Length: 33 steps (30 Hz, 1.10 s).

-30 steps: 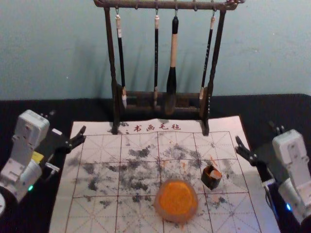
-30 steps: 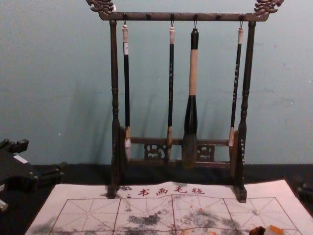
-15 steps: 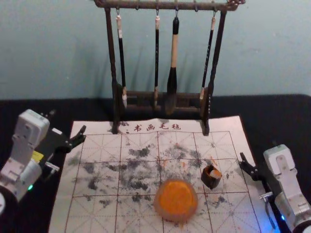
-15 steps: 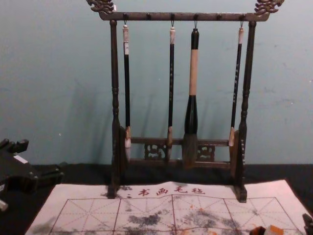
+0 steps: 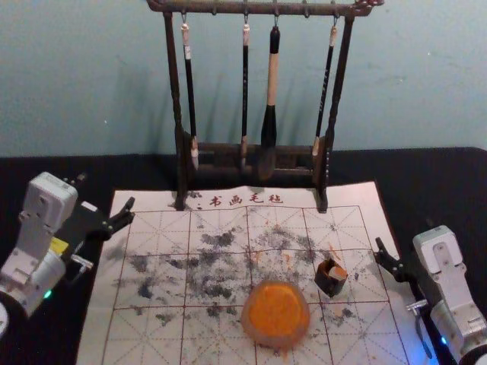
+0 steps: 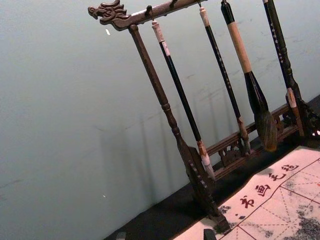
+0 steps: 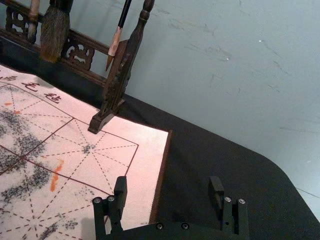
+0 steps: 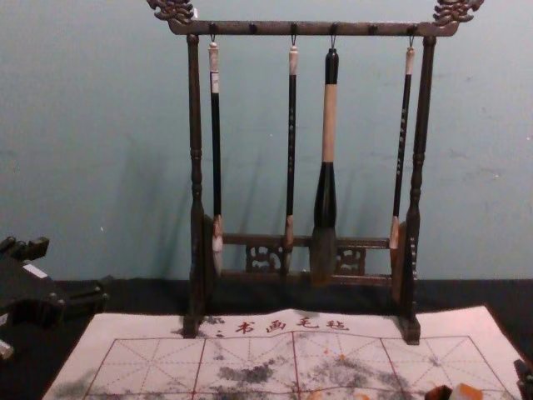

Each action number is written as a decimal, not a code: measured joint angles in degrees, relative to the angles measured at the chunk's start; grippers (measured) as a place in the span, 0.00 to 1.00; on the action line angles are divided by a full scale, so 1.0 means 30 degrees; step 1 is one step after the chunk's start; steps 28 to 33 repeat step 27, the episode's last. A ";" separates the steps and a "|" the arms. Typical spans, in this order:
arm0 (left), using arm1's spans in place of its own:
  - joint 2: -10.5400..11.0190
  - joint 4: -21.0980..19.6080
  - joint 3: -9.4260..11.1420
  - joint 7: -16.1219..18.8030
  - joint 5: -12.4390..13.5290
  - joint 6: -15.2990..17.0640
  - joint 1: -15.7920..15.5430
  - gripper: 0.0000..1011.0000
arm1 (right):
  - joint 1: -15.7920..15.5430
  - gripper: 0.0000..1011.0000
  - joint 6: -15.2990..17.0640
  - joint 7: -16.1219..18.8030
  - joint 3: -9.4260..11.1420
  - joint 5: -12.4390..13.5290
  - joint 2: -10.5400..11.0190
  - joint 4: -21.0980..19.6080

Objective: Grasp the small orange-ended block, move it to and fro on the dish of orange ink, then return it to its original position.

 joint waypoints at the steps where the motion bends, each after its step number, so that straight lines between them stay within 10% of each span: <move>1: 0.0000 0.0000 0.0000 -0.0001 0.0000 -0.0001 0.0000 0.99 | -0.0001 0.99 -0.0003 0.0001 -0.0001 0.0000 0.0004 -0.0005; 33: 0.0000 0.0000 -0.0001 -0.0001 -0.0001 0.0000 0.0000 0.99 | -0.0017 0.99 -0.0050 0.0028 -0.0027 0.0014 0.0047 -0.0073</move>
